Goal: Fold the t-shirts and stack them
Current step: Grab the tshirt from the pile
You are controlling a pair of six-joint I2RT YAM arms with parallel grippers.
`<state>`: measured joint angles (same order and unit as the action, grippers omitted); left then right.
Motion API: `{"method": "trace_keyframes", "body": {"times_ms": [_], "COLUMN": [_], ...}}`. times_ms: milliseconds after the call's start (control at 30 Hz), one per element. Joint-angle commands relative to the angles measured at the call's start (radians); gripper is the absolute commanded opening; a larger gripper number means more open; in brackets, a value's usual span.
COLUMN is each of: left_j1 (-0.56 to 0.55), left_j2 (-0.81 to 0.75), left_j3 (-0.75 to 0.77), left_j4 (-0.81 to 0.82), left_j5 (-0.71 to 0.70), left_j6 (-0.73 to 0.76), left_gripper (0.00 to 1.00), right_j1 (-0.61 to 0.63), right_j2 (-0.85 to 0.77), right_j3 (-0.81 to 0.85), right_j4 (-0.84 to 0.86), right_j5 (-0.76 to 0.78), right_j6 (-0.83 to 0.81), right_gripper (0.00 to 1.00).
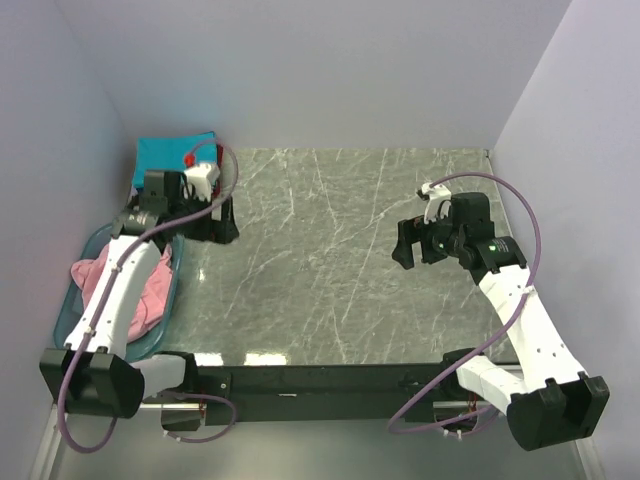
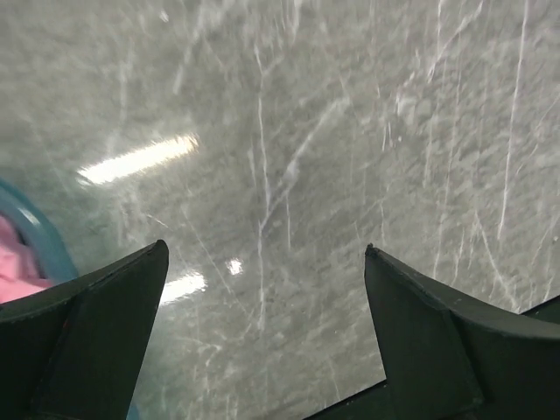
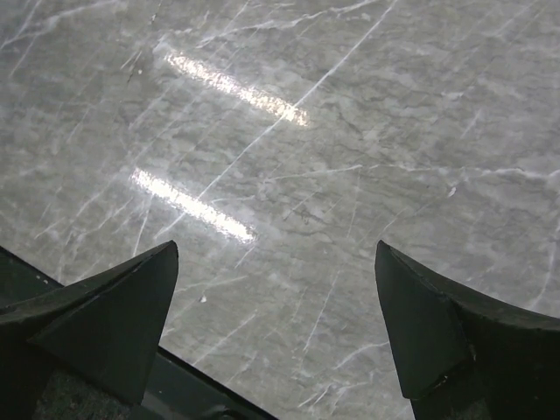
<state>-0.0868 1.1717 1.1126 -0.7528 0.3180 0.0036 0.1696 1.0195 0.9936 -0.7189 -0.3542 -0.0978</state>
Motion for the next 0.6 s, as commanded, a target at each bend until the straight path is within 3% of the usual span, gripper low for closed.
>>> {"method": "trace_keyframes", "body": {"times_ms": [0,100,267,367,567], "left_j1": [-0.001,0.075,0.304,0.435,0.691], "left_j2": [0.051,0.14,0.215,0.221,0.195], "left_j3": [0.198,0.459,0.63,0.627,0.417], "left_j4": [-0.026,-0.16,-0.333,-0.405,-0.459], "left_j5": [-0.057,-0.062,0.081,0.084,0.06], "left_j6": [-0.016,0.053,0.203,0.329,0.548], "left_gripper": [0.99,0.99,0.99,0.99,0.99], "right_j1": [-0.004,-0.004,-0.002,-0.002,-0.002], "right_j2": [-0.001,0.008,0.019,0.022,0.05], "right_j3": [0.023,0.037,0.036,0.031,0.037], "right_j4": [-0.004,-0.01,-0.014,-0.014,-0.02], "right_j5": [-0.034,-0.034,-0.045,-0.054,-0.066], "right_j6": [-0.005,-0.009,-0.013,-0.016,-0.022], "right_gripper": [0.99,0.99,0.99,0.99,0.99]}}
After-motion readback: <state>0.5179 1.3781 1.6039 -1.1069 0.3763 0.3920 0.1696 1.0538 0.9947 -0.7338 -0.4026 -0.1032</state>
